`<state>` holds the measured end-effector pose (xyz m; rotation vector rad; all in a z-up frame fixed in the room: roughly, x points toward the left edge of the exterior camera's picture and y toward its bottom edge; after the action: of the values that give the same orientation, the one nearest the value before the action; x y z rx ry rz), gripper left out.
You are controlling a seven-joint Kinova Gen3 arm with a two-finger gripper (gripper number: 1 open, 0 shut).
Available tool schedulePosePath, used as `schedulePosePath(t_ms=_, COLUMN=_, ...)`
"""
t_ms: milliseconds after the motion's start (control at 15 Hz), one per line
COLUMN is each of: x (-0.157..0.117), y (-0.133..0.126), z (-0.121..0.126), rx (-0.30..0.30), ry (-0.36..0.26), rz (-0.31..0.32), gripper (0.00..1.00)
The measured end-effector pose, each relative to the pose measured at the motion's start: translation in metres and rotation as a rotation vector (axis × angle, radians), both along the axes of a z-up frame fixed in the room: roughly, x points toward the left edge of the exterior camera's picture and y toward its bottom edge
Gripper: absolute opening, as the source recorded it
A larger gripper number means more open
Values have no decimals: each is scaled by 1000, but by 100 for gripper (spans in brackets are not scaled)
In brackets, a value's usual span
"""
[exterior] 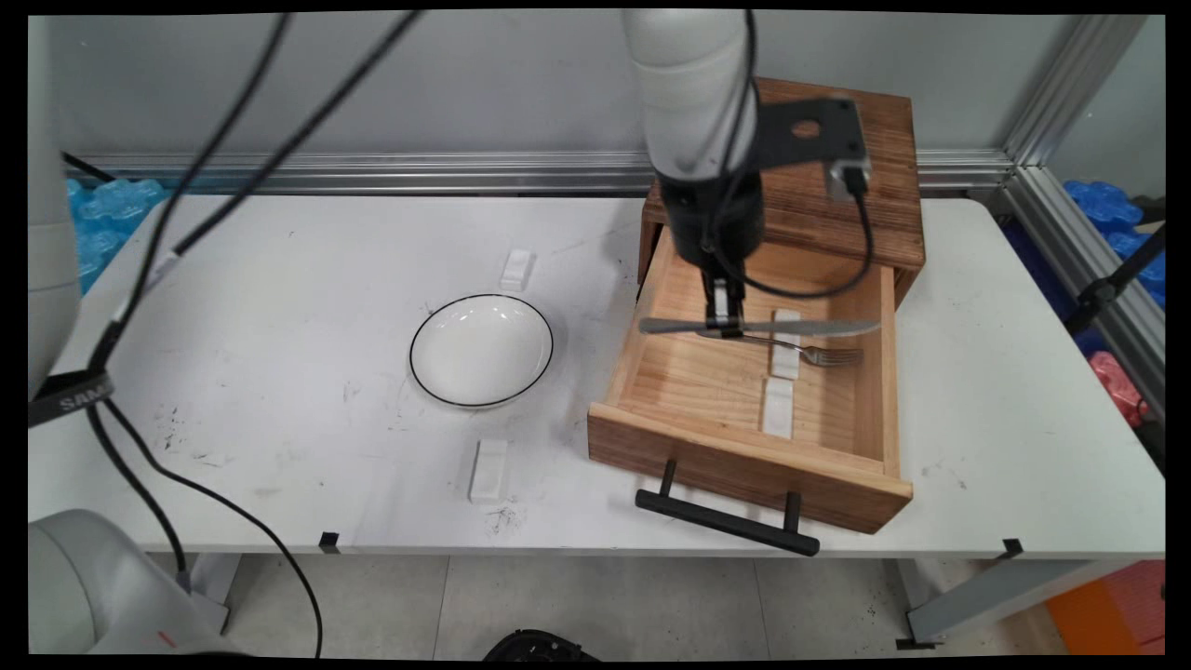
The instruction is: Place the picked object into the drawer
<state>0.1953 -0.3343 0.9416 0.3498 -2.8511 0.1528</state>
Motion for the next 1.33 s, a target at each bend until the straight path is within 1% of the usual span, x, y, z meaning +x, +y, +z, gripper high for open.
schedulePosePath(t_ms=267, x=-22, y=-8, z=-27, rx=16, ry=-28, rz=-21, gripper=0)
schedulePosePath(t_ms=533, x=-35, y=-16, z=-54, rx=30, ry=-59, rz=-33, gripper=0)
schedulePosePath(t_ms=1000, x=-40, y=-22, z=-88, rx=56, ry=-101, rz=-41, gripper=0)
schedulePosePath(t_ms=1333, x=-40, y=-26, z=-105, rx=62, ry=-118, rz=-51, gripper=0)
